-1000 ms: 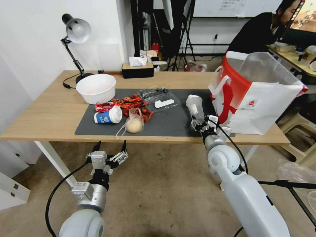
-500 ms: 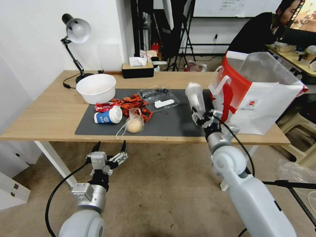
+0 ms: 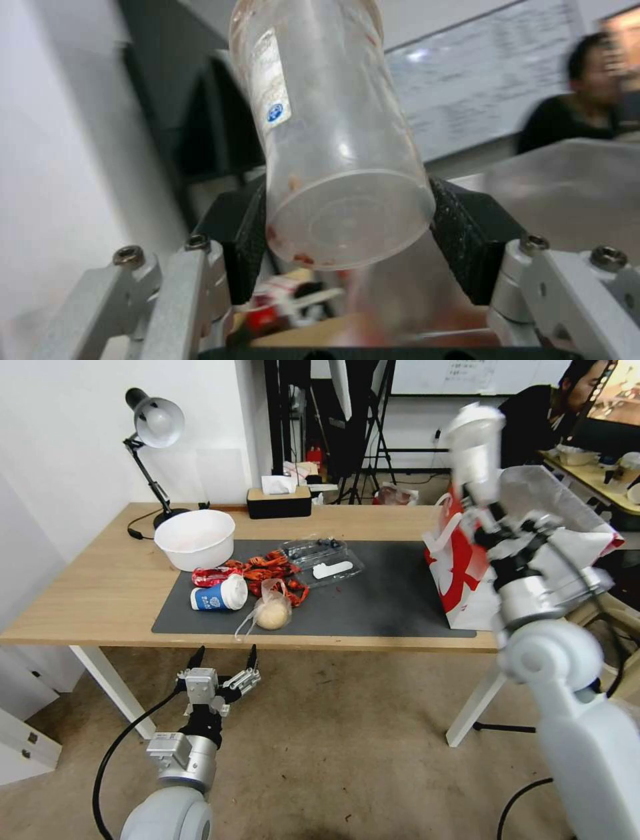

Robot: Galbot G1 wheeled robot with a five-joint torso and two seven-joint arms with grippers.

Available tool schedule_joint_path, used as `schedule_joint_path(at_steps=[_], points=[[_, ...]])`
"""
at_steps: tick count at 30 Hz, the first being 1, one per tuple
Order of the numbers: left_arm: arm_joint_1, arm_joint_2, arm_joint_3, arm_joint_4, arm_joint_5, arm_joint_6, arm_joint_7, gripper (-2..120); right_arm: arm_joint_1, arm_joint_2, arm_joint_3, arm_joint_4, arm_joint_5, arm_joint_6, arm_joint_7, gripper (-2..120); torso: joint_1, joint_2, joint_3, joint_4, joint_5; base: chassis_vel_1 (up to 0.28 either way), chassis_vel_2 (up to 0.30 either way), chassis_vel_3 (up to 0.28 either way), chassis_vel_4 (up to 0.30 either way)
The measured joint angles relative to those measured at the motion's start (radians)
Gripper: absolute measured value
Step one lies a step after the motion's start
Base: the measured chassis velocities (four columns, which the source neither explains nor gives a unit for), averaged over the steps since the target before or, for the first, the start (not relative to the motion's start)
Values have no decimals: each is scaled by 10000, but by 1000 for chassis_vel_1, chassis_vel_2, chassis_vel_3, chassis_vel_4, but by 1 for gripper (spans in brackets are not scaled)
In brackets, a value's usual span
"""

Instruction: Pick up the trash from the table and place it into the takeout bag.

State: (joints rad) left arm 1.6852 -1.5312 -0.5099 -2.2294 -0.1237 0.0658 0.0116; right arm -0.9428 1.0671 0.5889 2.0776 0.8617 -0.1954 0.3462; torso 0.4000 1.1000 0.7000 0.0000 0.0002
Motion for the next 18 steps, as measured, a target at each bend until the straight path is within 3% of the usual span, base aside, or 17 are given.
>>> schedule_joint_path(at_steps=[5,9,12,16,18], points=[[12,2,8,0,8,-36,6,100,418,-109,276,-156,352,-957,1459,52,0,0,0,0,0,0,0,0,0],[10,4,13,0,17,-41,10,100,526,-117,312,-146,503,-1429,1872,56,0,-1,0,0,-2,0,0,0,0],[2,2,17,0,22,-43,14,100,570,-68,307,-144,554,-1611,2008,71,-1,0,0,1,-2,0,0,0,0],[2,2,17,0,23,-43,16,100,570,-41,297,-144,567,-1621,2010,76,0,0,0,1,-3,0,0,0,0],[2,8,8,0,23,-43,16,100,578,-11,278,-97,660,-1617,2002,91,0,0,0,0,-2,0,0,0,0]])
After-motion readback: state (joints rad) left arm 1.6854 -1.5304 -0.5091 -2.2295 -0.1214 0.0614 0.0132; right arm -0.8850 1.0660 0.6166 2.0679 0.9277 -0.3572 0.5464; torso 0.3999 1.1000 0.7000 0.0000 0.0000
